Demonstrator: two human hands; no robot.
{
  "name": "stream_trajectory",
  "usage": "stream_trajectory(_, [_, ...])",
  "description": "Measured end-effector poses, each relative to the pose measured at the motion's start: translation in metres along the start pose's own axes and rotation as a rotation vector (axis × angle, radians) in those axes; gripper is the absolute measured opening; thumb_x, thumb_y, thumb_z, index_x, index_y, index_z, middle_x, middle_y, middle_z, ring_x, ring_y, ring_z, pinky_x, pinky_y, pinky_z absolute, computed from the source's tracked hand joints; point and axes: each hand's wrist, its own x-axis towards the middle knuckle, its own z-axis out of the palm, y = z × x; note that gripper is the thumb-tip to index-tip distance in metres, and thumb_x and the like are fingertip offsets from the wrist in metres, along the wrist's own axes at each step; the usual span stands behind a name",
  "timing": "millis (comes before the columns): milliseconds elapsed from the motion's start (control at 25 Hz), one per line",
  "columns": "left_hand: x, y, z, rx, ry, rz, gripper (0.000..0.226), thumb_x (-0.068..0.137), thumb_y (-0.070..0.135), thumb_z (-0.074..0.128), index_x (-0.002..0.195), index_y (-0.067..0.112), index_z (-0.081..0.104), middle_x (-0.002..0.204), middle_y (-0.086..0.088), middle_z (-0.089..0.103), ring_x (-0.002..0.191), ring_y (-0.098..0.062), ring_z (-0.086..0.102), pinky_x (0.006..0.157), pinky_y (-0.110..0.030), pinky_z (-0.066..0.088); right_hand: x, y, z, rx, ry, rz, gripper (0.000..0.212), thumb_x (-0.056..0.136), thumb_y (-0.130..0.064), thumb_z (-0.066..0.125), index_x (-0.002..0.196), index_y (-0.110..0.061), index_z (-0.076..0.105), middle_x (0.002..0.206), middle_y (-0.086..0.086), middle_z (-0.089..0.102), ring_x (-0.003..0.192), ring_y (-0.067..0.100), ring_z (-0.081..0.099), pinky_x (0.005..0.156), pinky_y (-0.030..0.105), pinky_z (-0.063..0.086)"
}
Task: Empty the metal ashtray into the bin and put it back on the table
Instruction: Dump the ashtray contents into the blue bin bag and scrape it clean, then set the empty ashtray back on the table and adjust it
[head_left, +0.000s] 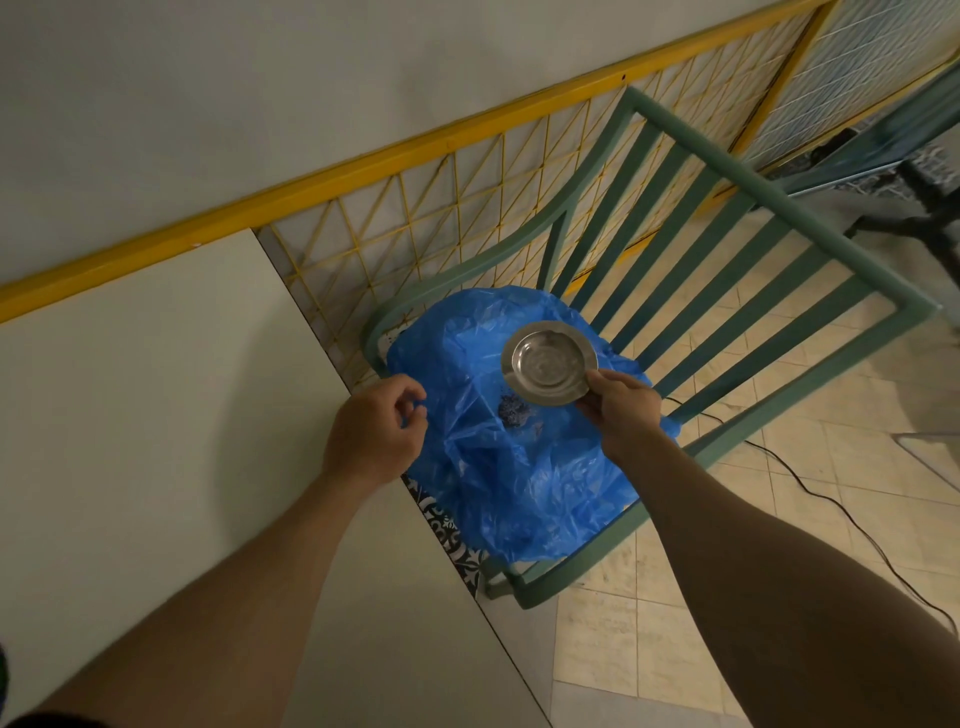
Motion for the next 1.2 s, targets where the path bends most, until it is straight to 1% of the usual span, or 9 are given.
stream_trajectory(200, [-0.003, 0.017, -0.003, -0.242, 0.060, -0.242, 0.022, 0.091, 0.021, 0.057, 0.109, 0.016, 0.069, 0.096, -0.001, 0.069, 0.083, -0.011, 0.062, 0.064, -0.016, 0.044, -0.036, -0.006, 0.008, -0.051, -0.146, -0.012, 0.007, 0.089, -0.005, 0.069, 0.083, -0.007, 0.072, 0.071, 0.007, 0.076, 0.065, 0.018, 0.075, 0.053, 0.025, 0.058])
stream_trajectory(360, [-0.008, 0.022, -0.017, -0.421, 0.015, -0.435, 0.027, 0.093, 0.027, 0.054, 0.116, 0.021, 0.067, 0.111, -0.003, 0.070, 0.097, -0.019, 0.066, 0.079, -0.034, 0.057, -0.070, -0.007, 0.017, -0.087, -0.216, -0.021, 0.009, 0.090, -0.004, 0.068, 0.081, -0.007, 0.071, 0.064, 0.004, 0.076, 0.062, 0.017, 0.074, 0.051, 0.024, 0.057])
stream_trajectory(480, [-0.025, 0.017, -0.030, -0.493, 0.023, -0.542, 0.027, 0.094, 0.026, 0.053, 0.115, 0.019, 0.067, 0.102, -0.005, 0.072, 0.076, -0.016, 0.067, 0.063, -0.031, 0.059, -0.096, 0.000, 0.023, -0.136, -0.277, -0.019, 0.008, 0.090, -0.004, 0.067, 0.085, -0.005, 0.072, 0.064, 0.006, 0.075, 0.062, 0.018, 0.073, 0.052, 0.025, 0.057])
stream_trajectory(560, [-0.037, 0.011, -0.037, -0.534, 0.039, -0.604, 0.027, 0.094, 0.025, 0.053, 0.115, 0.017, 0.068, 0.093, -0.006, 0.072, 0.069, -0.019, 0.066, 0.065, -0.037, 0.060, -0.114, 0.009, 0.028, -0.159, -0.317, -0.011, 0.009, 0.091, -0.003, 0.066, 0.083, -0.005, 0.071, 0.065, 0.007, 0.074, 0.062, 0.018, 0.073, 0.055, 0.026, 0.059])
stream_trajectory(680, [-0.062, 0.003, -0.050, -0.642, 0.061, -0.690, 0.028, 0.094, 0.026, 0.054, 0.116, 0.014, 0.068, 0.093, -0.011, 0.071, 0.070, -0.022, 0.066, 0.057, -0.032, 0.057, -0.143, 0.026, 0.037, -0.191, -0.370, 0.005, 0.011, 0.092, -0.003, 0.065, 0.083, -0.006, 0.070, 0.061, 0.004, 0.073, 0.057, 0.013, 0.071, 0.051, 0.022, 0.058])
stream_trajectory(800, [-0.089, -0.004, -0.064, -0.720, 0.073, -0.740, 0.028, 0.095, 0.027, 0.053, 0.115, 0.013, 0.068, 0.096, -0.013, 0.070, 0.075, -0.025, 0.069, 0.055, -0.031, 0.056, -0.172, 0.045, 0.044, -0.222, -0.431, 0.032, 0.010, 0.092, -0.002, 0.063, 0.085, -0.004, 0.069, 0.061, 0.004, 0.074, 0.058, 0.013, 0.072, 0.050, 0.022, 0.057])
stream_trajectory(960, [-0.126, -0.014, -0.087, -0.837, 0.119, -0.822, 0.017, 0.093, 0.029, 0.054, 0.098, 0.023, 0.069, 0.100, -0.013, 0.068, 0.082, -0.029, 0.069, 0.049, -0.028, 0.054, -0.208, 0.071, 0.052, -0.275, -0.493, 0.075, 0.008, 0.092, -0.002, 0.063, 0.088, -0.004, 0.070, 0.065, 0.005, 0.075, 0.061, 0.015, 0.072, 0.052, 0.024, 0.056])
stream_trajectory(1040, [-0.147, -0.021, -0.099, -0.840, 0.148, -0.844, 0.013, 0.091, 0.030, 0.058, 0.094, 0.025, 0.069, 0.099, -0.013, 0.069, 0.082, -0.028, 0.067, 0.047, -0.026, 0.053, -0.228, 0.085, 0.056, -0.321, -0.516, 0.097, 0.007, 0.091, -0.004, 0.065, 0.087, -0.006, 0.070, 0.068, 0.005, 0.074, 0.063, 0.016, 0.072, 0.055, 0.026, 0.056])
stream_trajectory(1200, [-0.198, -0.045, -0.127, -0.730, 0.184, -0.833, 0.016, 0.089, 0.030, 0.066, 0.102, 0.021, 0.068, 0.099, -0.010, 0.070, 0.075, -0.021, 0.067, 0.048, -0.028, 0.055, -0.270, 0.115, 0.065, -0.372, -0.567, 0.144, 0.006, 0.090, -0.003, 0.067, 0.088, -0.005, 0.072, 0.073, 0.010, 0.075, 0.070, 0.021, 0.073, 0.059, 0.028, 0.058])
